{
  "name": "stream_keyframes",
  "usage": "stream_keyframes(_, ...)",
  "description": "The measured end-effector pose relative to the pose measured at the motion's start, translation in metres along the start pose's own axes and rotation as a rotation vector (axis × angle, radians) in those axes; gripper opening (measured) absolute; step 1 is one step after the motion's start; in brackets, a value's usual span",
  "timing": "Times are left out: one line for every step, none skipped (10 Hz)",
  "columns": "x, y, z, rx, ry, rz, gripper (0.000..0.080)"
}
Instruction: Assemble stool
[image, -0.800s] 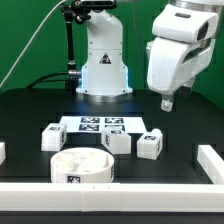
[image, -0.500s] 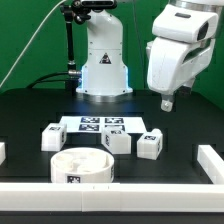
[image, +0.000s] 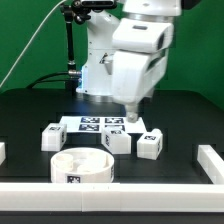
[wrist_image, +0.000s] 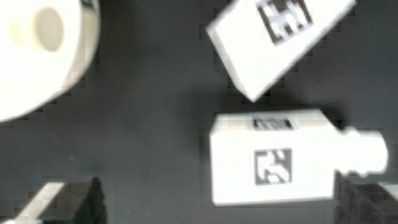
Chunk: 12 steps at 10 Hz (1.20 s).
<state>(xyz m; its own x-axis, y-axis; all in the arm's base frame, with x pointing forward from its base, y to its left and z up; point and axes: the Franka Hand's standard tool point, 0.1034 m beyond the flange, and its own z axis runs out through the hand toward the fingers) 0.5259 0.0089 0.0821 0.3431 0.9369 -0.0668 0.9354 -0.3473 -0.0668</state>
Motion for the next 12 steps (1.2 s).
stream_keyframes(-0.013,0.012,0.002,0.003,-0.002,-0.020,0.0650)
stream_keyframes(-0.012,0.022,0.000,0.016,-0.017,-0.025,0.0650)
stream_keyframes(-0.009,0.025,-0.001,0.009,-0.013,-0.027,0.0650)
stream_keyframes(-0.010,0.023,0.001,0.012,-0.014,-0.026,0.0650)
stream_keyframes(-0.010,0.023,0.001,0.012,-0.014,-0.025,0.0650)
stream_keyframes(-0.012,0.024,0.002,0.012,-0.013,-0.045,0.0650)
stream_keyframes(-0.026,0.033,0.007,0.006,-0.009,-0.100,0.0650)
stream_keyframes(-0.038,0.042,0.011,0.008,-0.010,-0.107,0.0650)
stream_keyframes(-0.042,0.047,0.013,0.013,-0.012,-0.106,0.0650)
stream_keyframes(-0.042,0.047,0.014,0.031,-0.018,-0.110,0.0650)
stream_keyframes(-0.041,0.047,0.014,0.028,-0.017,-0.110,0.0650)
stream_keyframes(-0.041,0.047,0.014,0.028,-0.017,-0.109,0.0650)
